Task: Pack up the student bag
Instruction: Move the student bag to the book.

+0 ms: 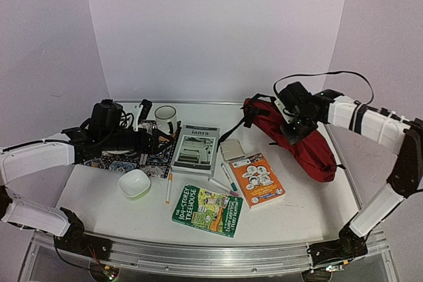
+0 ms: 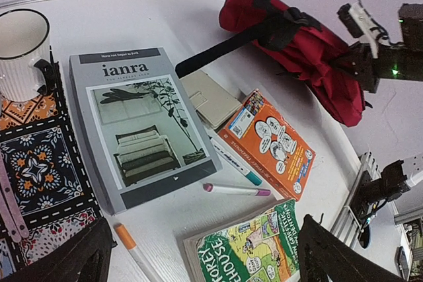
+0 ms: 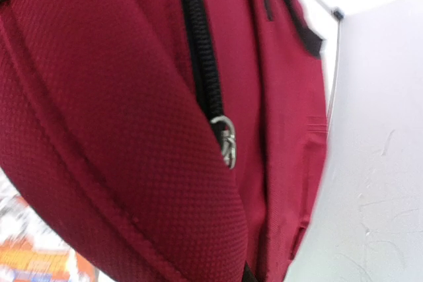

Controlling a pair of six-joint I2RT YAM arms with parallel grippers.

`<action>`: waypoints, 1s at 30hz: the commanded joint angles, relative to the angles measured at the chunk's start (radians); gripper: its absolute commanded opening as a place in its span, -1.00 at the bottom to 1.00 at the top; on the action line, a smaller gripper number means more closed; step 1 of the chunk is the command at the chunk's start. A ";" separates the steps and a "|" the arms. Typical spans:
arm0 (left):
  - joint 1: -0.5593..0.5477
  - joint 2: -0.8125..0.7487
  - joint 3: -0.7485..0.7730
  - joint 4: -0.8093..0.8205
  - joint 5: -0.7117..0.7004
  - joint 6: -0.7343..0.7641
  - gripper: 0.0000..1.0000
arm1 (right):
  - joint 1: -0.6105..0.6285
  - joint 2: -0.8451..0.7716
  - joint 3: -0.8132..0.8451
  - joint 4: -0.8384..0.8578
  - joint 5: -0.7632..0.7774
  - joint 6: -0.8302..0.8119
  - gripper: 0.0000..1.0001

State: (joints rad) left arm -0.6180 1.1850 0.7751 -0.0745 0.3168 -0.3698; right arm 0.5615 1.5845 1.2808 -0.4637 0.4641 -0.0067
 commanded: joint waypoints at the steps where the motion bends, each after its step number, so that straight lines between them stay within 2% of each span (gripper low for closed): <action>1: -0.006 0.001 0.073 0.008 0.040 0.004 0.96 | 0.059 -0.149 0.001 -0.078 -0.109 -0.069 -1.00; 7: -0.008 -0.013 0.083 0.003 0.079 -0.003 0.94 | 0.144 -0.259 -0.119 -0.063 -0.225 -0.093 -1.00; 12: -0.030 -0.020 0.082 -0.002 0.083 -0.013 0.94 | 0.230 -0.296 -0.251 0.020 -0.281 -0.077 -0.99; 17: -0.074 -0.010 0.095 -0.009 0.059 -0.017 0.94 | 0.281 -0.286 -0.338 0.083 -0.374 -0.026 -0.74; 23: -0.140 0.037 0.136 -0.022 0.007 -0.003 0.93 | 0.296 -0.281 -0.403 0.134 -0.515 0.063 -0.24; 30: -0.210 0.127 0.219 -0.042 -0.057 0.043 0.91 | 0.313 -0.299 -0.421 0.142 -0.673 0.131 -0.01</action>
State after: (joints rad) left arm -0.7981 1.2672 0.9117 -0.1131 0.3122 -0.3688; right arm 0.8574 1.3175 0.8692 -0.3286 -0.0705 0.0560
